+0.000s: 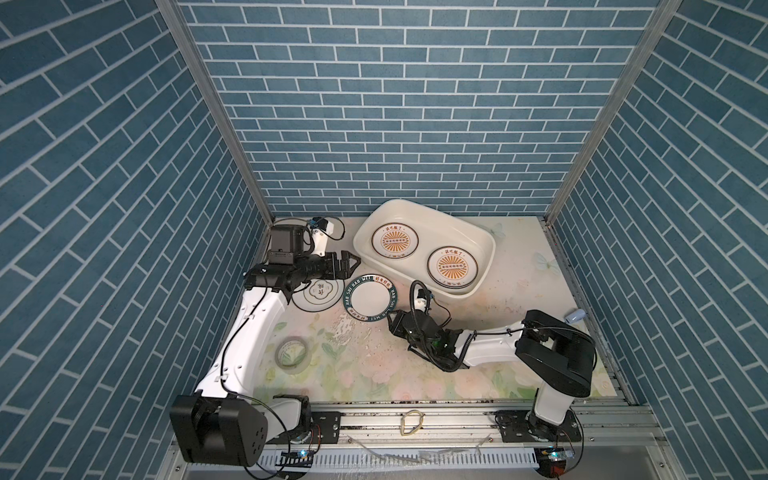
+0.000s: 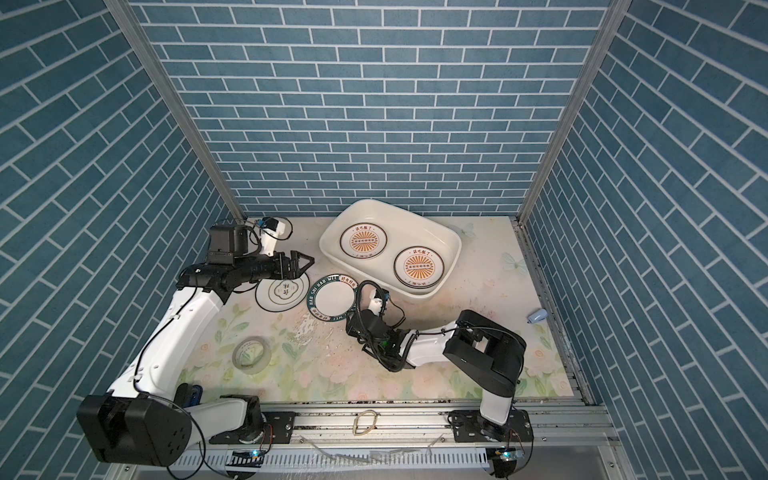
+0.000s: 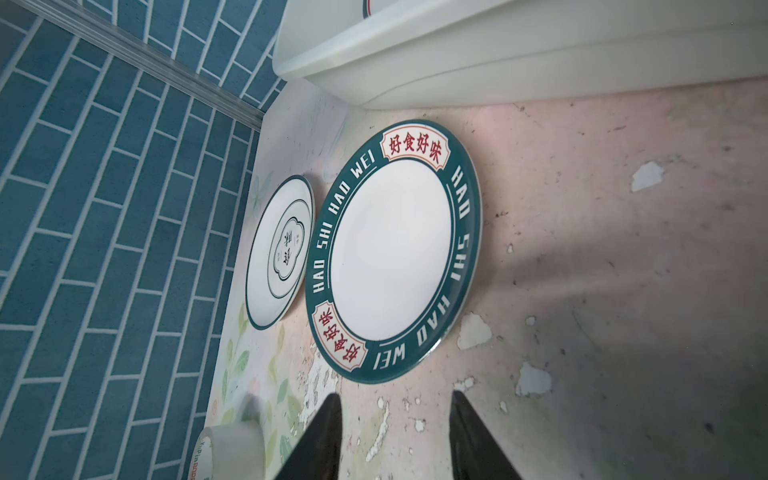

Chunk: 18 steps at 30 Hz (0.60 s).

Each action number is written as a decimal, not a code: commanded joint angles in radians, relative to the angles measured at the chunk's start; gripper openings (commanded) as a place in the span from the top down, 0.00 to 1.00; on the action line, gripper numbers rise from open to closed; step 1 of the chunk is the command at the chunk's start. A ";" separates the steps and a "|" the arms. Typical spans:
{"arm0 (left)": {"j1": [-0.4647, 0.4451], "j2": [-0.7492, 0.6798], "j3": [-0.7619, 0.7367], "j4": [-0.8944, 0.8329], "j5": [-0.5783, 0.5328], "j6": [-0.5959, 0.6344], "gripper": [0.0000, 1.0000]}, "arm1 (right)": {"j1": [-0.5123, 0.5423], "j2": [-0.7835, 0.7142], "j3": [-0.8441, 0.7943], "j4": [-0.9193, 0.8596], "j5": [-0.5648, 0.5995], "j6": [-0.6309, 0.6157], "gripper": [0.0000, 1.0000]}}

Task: Place the plates into the plastic bin on the countertop
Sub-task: 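Lower the right gripper onto the green-rimmed plate's near rim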

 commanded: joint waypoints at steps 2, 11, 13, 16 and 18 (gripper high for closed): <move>0.006 -0.028 0.029 -0.012 0.030 -0.018 0.02 | 0.020 0.048 0.030 0.049 0.067 0.084 0.57; 0.006 -0.049 0.014 0.004 0.038 -0.033 0.02 | 0.019 0.124 0.075 0.049 0.043 0.143 0.56; 0.006 -0.055 0.013 0.005 0.042 -0.036 0.02 | 0.021 0.139 0.073 0.065 0.049 0.157 0.56; 0.006 -0.061 0.010 0.009 0.044 -0.042 0.02 | 0.019 0.154 0.094 0.046 0.043 0.164 0.57; 0.006 -0.066 0.007 0.011 0.045 -0.045 0.02 | 0.020 0.166 0.109 0.035 0.040 0.170 0.57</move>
